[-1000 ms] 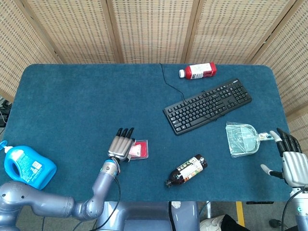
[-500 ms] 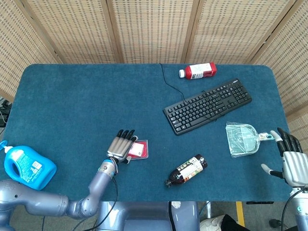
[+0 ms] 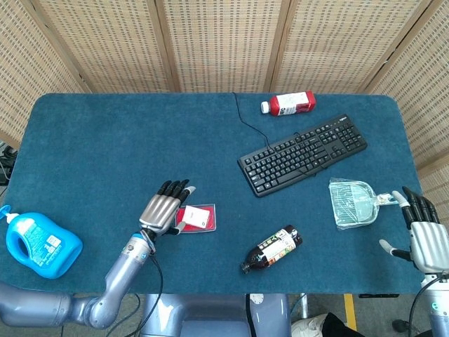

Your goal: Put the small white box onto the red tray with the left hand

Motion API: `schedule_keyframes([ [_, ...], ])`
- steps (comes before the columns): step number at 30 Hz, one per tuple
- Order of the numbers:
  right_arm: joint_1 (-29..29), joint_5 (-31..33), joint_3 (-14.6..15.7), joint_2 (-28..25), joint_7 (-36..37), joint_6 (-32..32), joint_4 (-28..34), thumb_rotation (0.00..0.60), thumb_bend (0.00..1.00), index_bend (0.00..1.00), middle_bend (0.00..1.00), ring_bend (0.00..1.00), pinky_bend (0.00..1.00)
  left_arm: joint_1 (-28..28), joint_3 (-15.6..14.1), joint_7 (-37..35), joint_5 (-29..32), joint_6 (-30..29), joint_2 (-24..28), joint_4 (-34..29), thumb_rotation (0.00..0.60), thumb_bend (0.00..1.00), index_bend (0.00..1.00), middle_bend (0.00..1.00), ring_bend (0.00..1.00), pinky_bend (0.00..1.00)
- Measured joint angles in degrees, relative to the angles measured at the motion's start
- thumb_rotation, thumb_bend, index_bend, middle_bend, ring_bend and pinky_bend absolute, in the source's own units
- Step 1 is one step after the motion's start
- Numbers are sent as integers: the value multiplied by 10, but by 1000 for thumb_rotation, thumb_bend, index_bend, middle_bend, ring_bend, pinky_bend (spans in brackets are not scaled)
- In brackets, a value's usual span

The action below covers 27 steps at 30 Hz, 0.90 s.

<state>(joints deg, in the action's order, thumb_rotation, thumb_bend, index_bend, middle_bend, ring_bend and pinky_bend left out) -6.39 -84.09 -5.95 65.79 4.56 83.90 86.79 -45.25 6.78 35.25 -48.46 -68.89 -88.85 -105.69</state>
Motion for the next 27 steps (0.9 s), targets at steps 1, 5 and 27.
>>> schedule_keyframes([
  [1, 0, -1, 1, 1, -3, 0, 0, 600, 0, 78, 0, 0, 58, 10, -6, -13, -22, -8, 7, -3, 600, 349, 0, 0, 0, 0],
  [5, -2, -5, 3, 7, -16, 0, -2, 600, 0, 78, 0, 0, 58, 61, -43, -62, -120, -59, 30, -1, 600, 346, 0, 0, 0, 0],
  [27, -3, -14, 5, 46, -100, 16, -18, 600, 0, 72, 0, 0, 51, 323, -166, -188, -354, -299, 67, 238, 600, 343, 0, 0, 0, 0],
])
